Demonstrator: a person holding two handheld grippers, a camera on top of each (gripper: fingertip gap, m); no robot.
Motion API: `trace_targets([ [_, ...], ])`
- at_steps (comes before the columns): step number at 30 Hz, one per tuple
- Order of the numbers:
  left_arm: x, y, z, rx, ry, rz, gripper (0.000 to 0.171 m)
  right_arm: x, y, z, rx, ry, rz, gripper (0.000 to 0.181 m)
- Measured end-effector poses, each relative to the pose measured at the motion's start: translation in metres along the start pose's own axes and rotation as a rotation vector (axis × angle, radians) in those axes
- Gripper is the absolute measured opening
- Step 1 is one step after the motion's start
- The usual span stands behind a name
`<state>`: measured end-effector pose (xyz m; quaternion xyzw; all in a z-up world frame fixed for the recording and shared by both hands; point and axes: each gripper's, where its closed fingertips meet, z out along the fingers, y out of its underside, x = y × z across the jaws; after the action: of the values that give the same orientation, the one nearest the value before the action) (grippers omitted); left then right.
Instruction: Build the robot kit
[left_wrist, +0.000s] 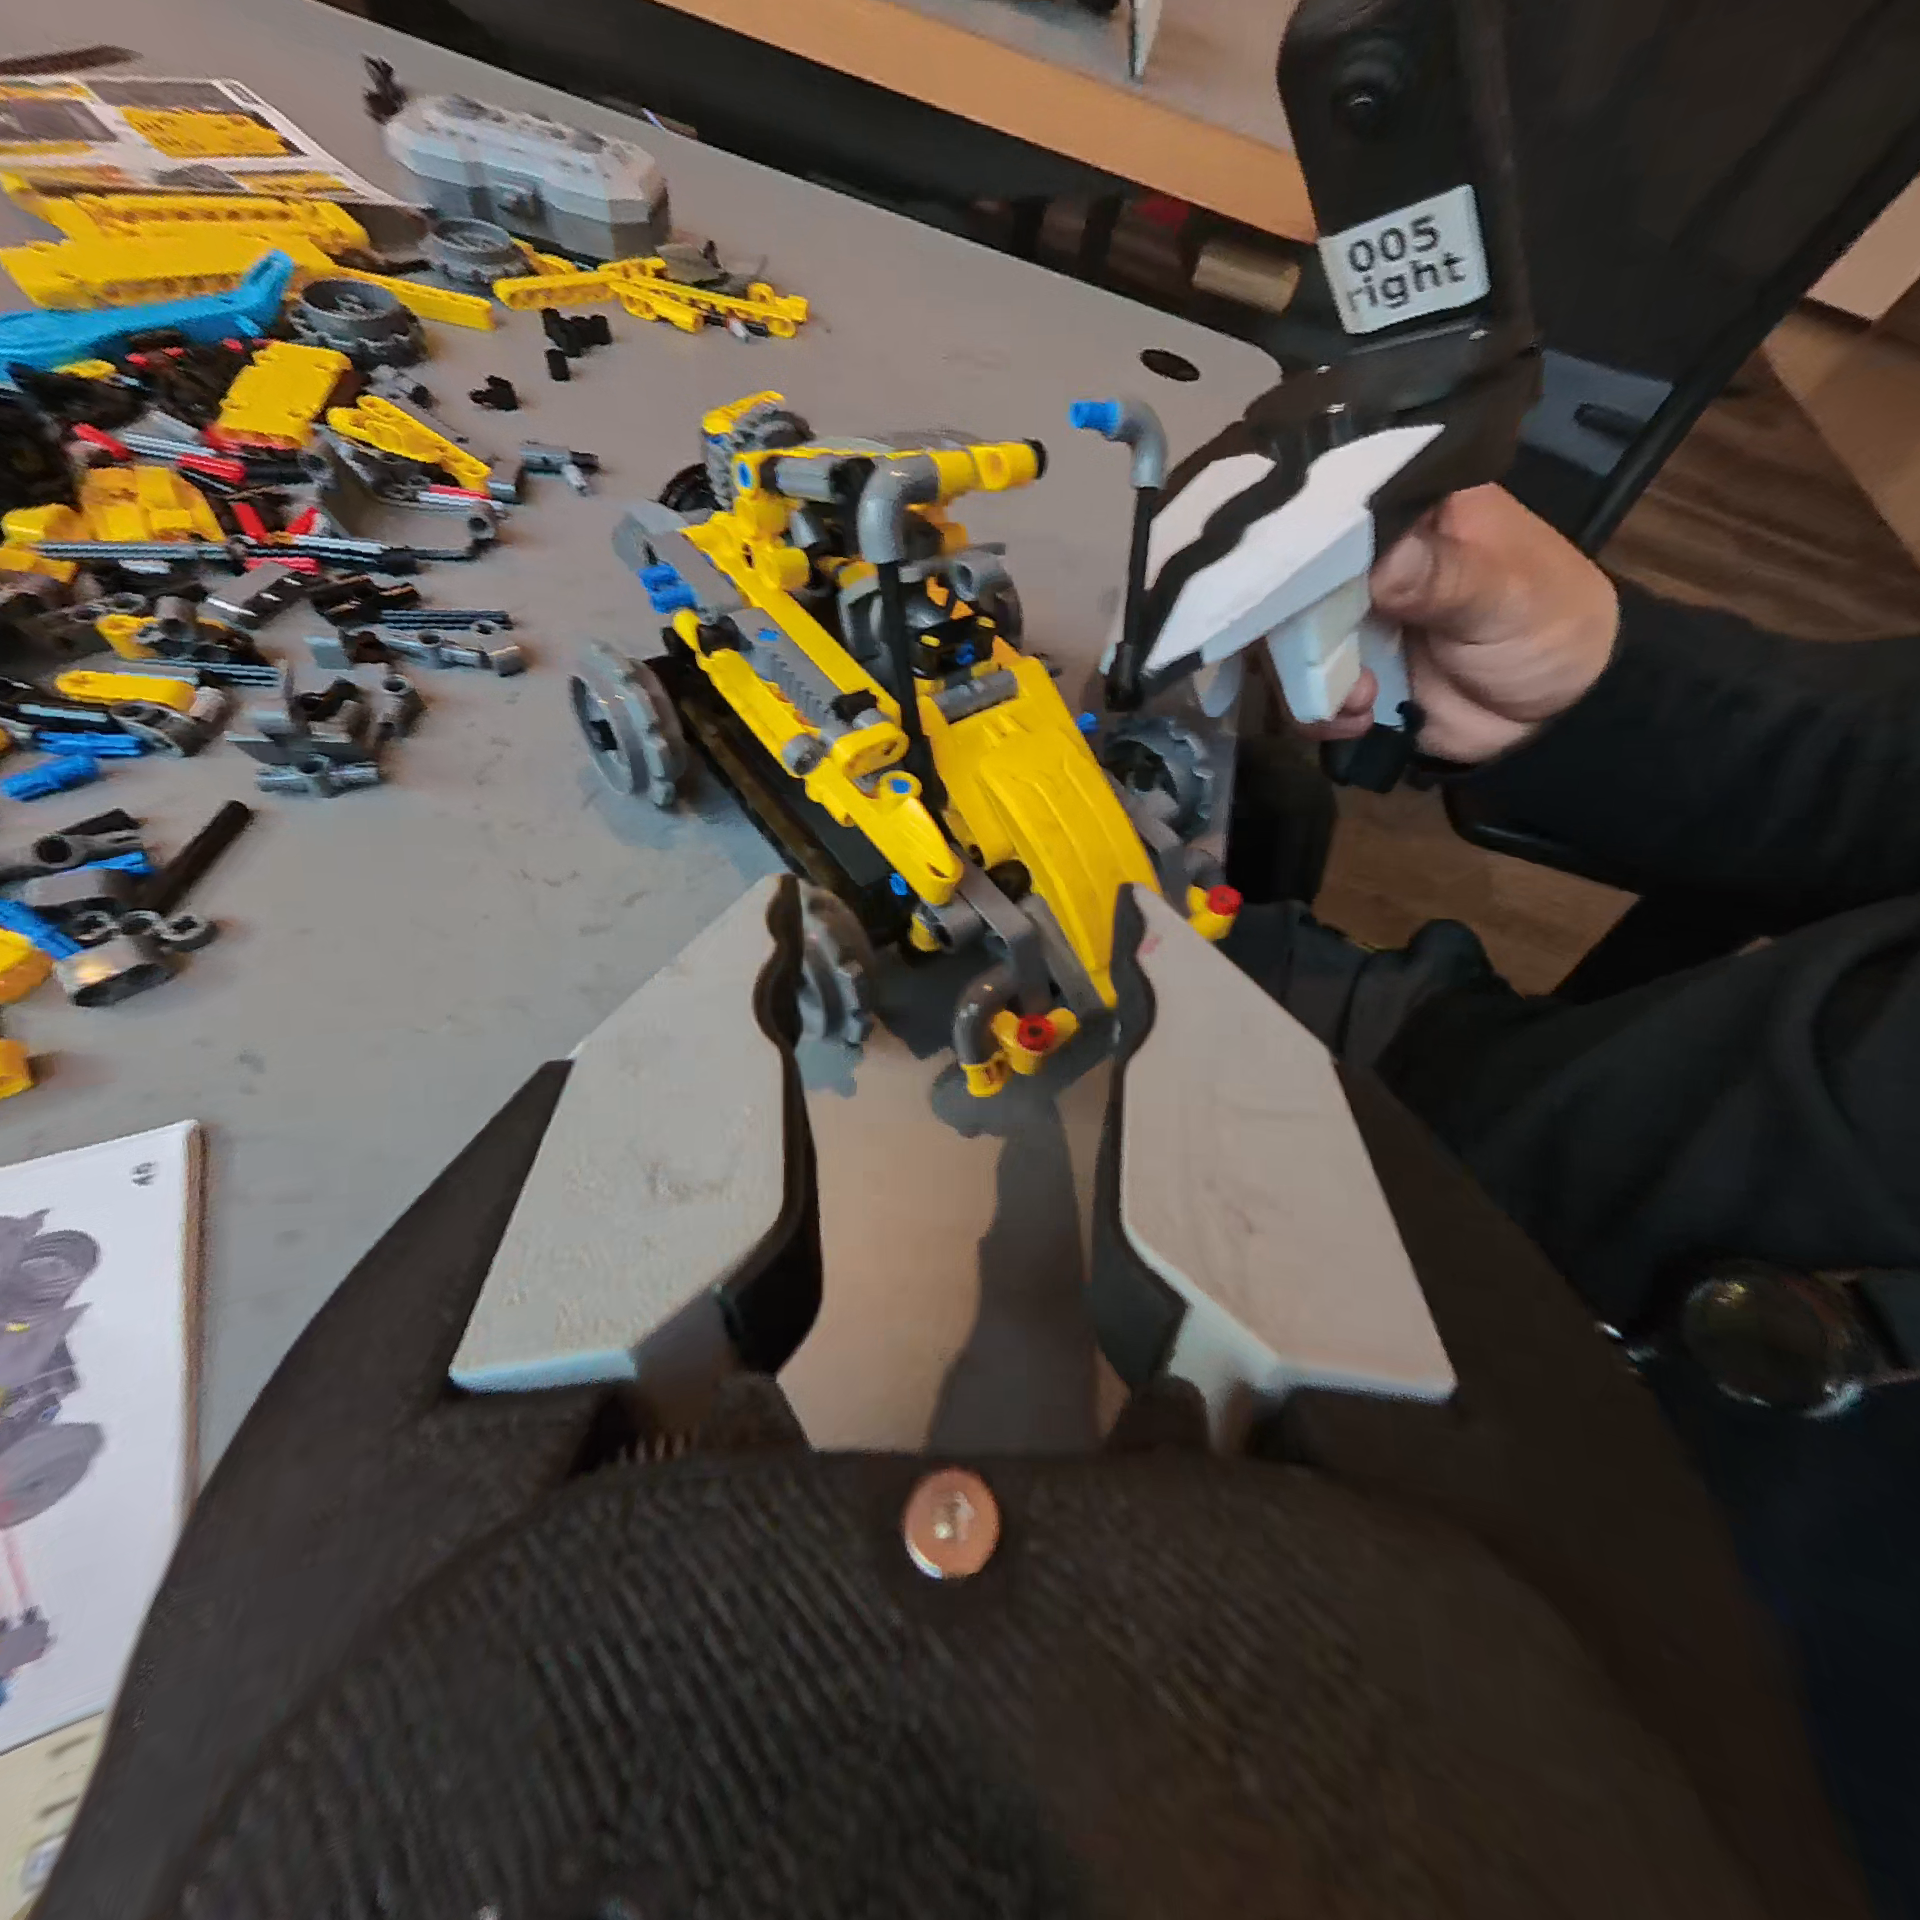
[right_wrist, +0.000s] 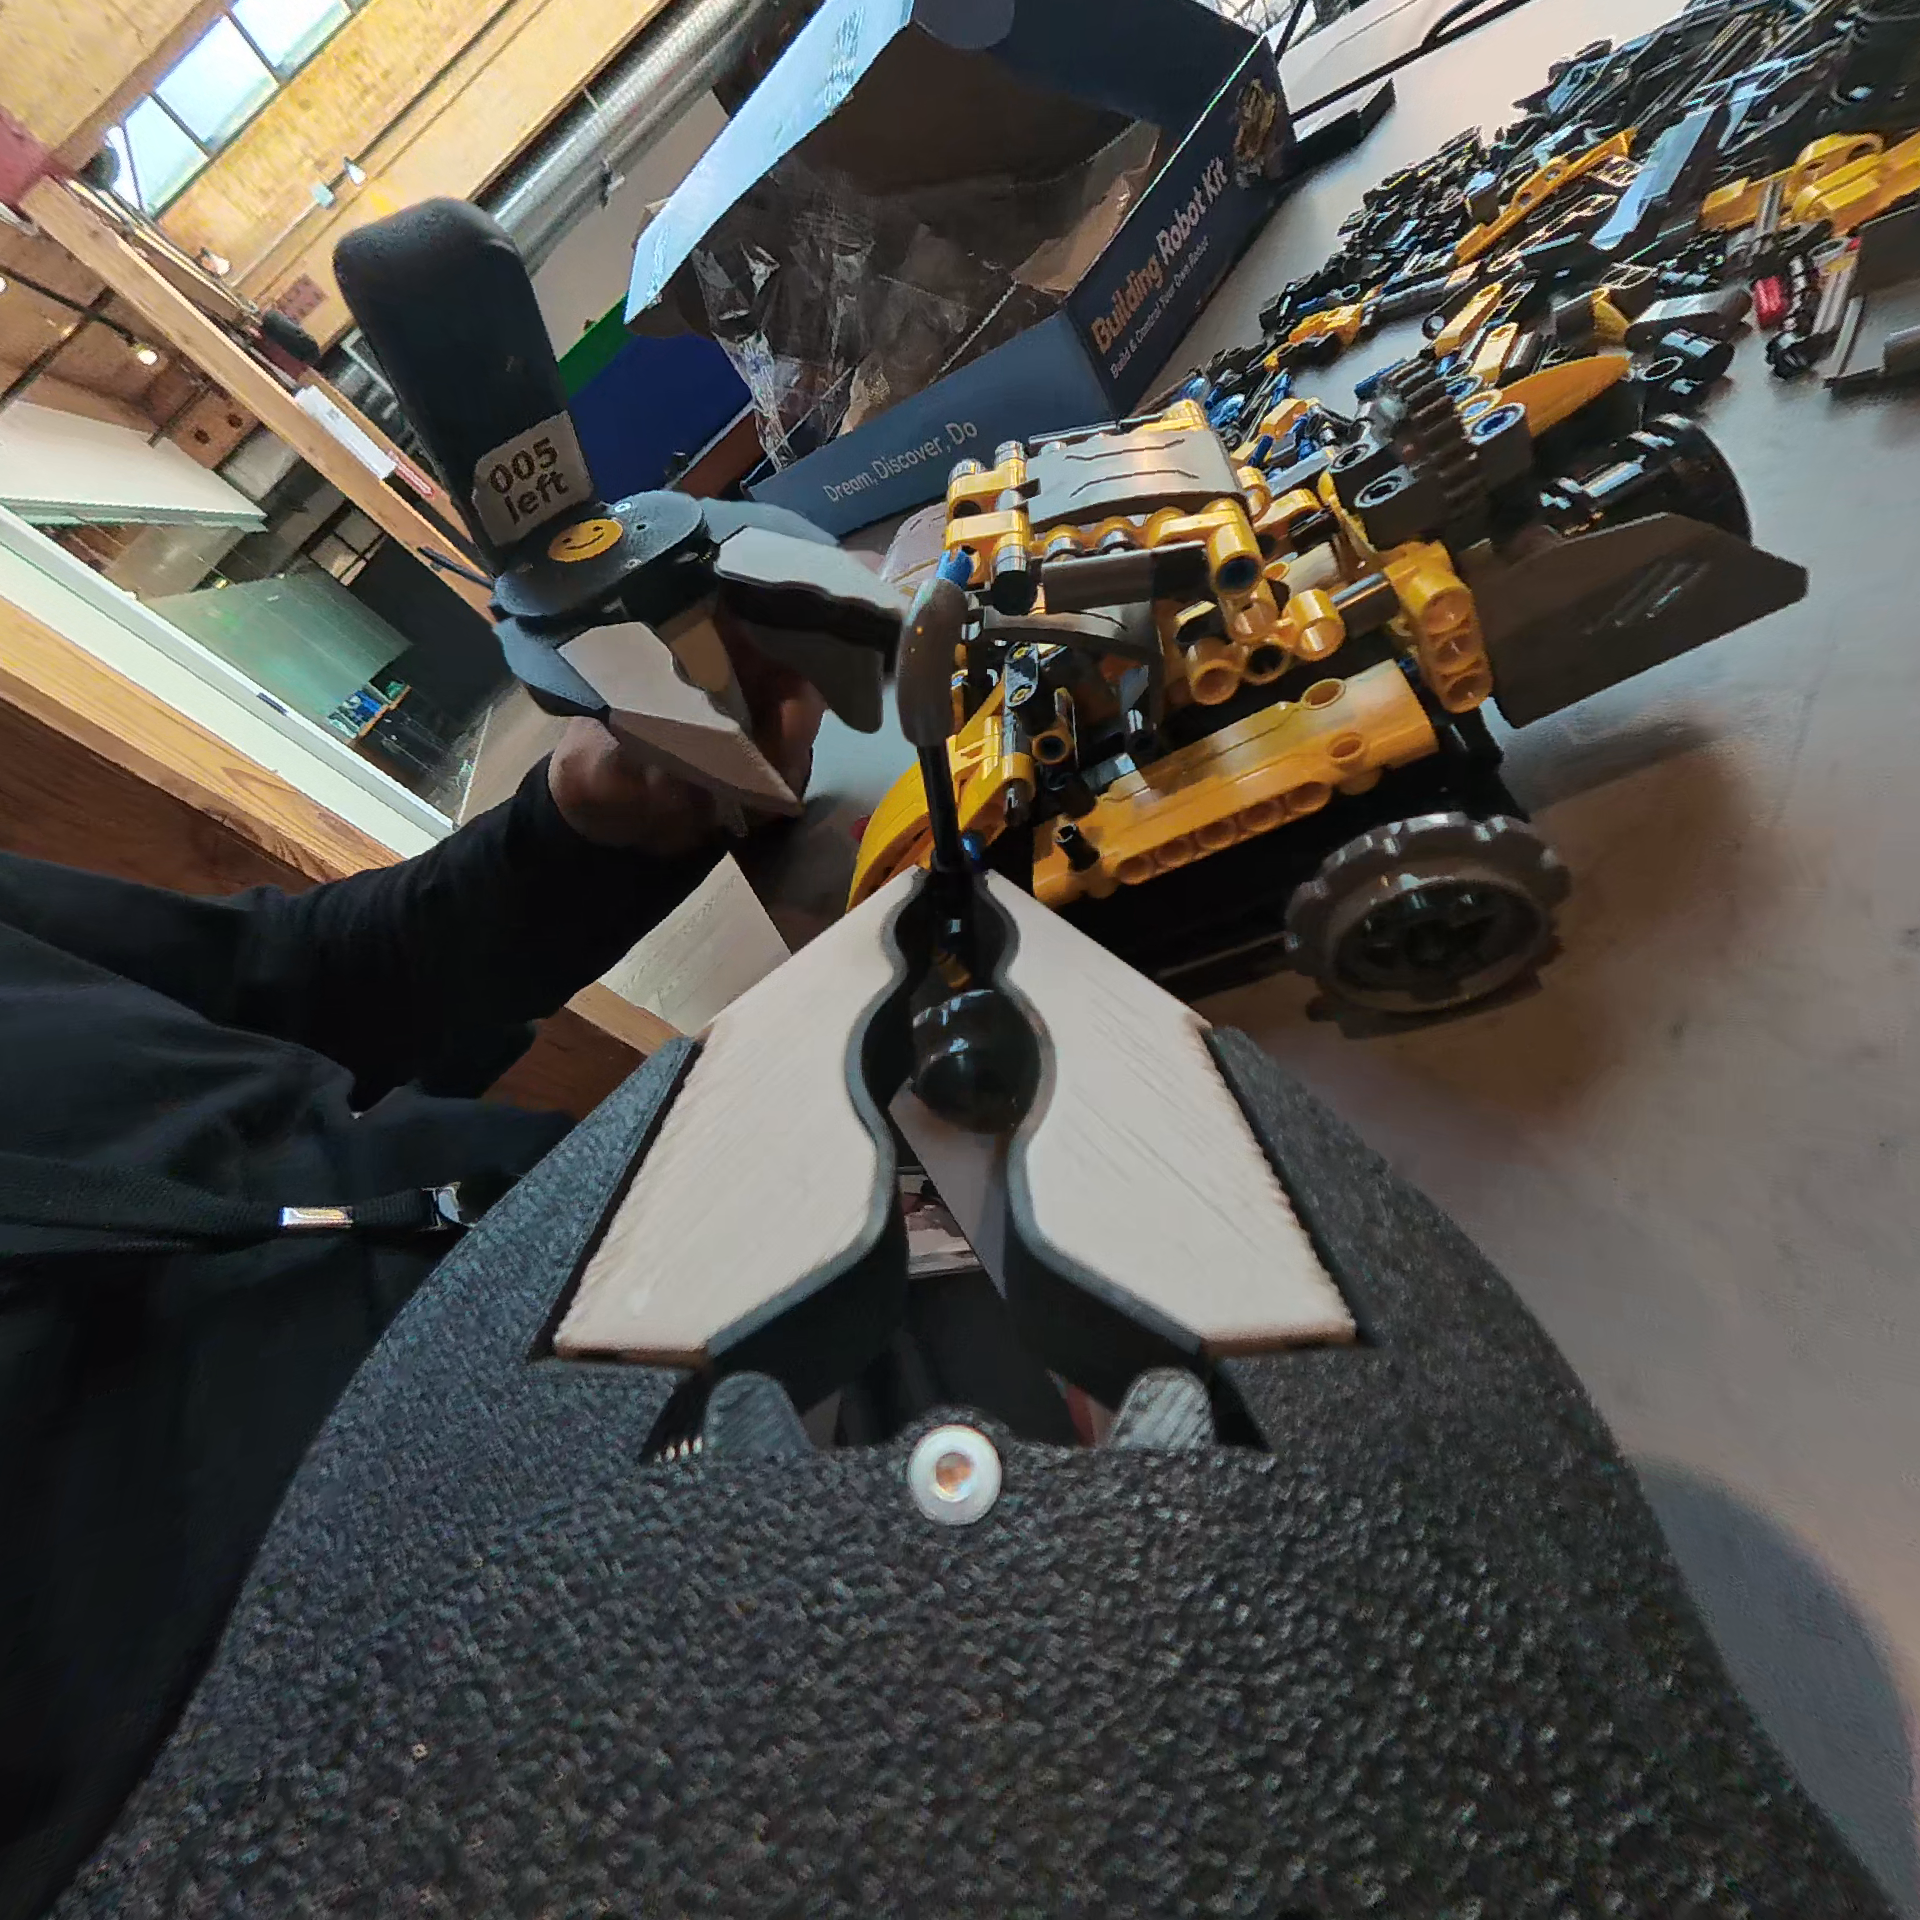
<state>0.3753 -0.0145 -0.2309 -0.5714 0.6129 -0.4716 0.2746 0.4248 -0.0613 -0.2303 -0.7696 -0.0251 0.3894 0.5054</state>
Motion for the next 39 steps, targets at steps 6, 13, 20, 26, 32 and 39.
trace_targets([
  [6,-0.017,-0.001,0.013,-0.061,0.011,-0.003,0.074,0.000,0.001,0.002,-0.006,-0.012,0.009,0.006],
  [13,-0.009,0.004,0.028,-0.129,0.107,-0.029,0.078,0.002,0.002,0.001,0.005,-0.039,0.057,0.006],
  [20,-0.001,0.005,0.036,-0.156,0.138,-0.035,0.080,0.002,0.003,0.004,-0.001,-0.046,0.052,0.006],
  [26,0.001,0.008,0.040,-0.180,0.152,-0.033,0.083,0.004,0.003,0.004,-0.007,-0.038,0.044,0.006],
  [32,-0.002,0.005,0.042,-0.175,0.157,-0.049,0.082,0.005,0.000,0.004,-0.018,-0.036,0.027,0.006],
  [39,-0.004,0.004,0.045,-0.179,0.167,-0.050,0.082,0.008,-0.002,0.005,-0.070,-0.001,-0.023,0.006],
])
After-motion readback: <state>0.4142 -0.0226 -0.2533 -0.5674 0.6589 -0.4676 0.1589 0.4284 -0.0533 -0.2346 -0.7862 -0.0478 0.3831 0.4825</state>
